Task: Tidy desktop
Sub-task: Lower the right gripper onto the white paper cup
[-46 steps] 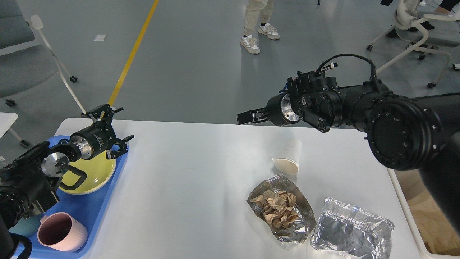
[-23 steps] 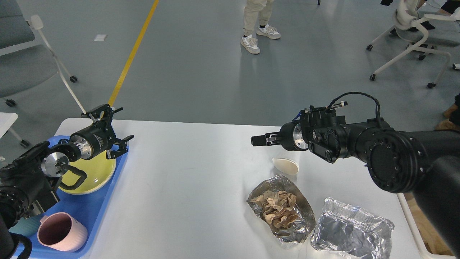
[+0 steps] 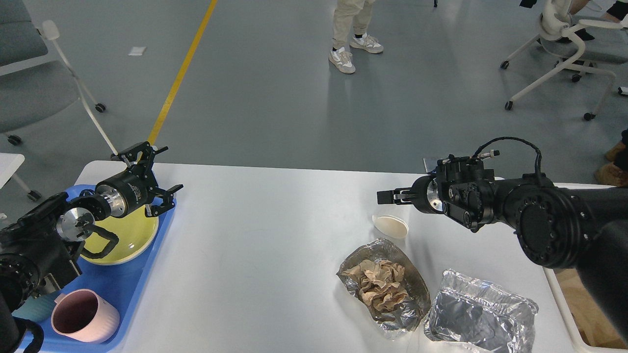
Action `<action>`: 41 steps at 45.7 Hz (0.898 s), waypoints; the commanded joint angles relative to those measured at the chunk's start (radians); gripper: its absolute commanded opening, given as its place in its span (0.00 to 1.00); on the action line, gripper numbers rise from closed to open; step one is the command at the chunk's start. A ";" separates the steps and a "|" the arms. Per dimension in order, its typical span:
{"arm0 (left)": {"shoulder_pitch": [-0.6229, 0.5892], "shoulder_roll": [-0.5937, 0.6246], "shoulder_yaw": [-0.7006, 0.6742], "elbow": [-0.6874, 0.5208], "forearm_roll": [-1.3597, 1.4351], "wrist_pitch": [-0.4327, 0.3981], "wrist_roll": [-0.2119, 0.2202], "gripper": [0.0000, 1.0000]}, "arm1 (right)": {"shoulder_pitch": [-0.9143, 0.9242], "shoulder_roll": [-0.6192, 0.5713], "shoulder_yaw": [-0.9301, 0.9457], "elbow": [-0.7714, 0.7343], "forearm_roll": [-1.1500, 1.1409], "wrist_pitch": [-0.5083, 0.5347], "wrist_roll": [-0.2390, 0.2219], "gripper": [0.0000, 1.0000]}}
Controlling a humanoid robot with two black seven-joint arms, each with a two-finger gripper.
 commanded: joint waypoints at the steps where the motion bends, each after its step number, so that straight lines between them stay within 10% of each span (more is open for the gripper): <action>1: 0.000 0.000 0.000 0.000 0.000 0.000 0.000 0.96 | -0.014 -0.013 -0.008 0.002 0.036 0.034 -0.070 1.00; 41: 0.000 0.000 0.000 0.000 0.000 0.000 0.000 0.96 | -0.004 -0.020 0.003 0.005 0.042 0.235 -0.160 1.00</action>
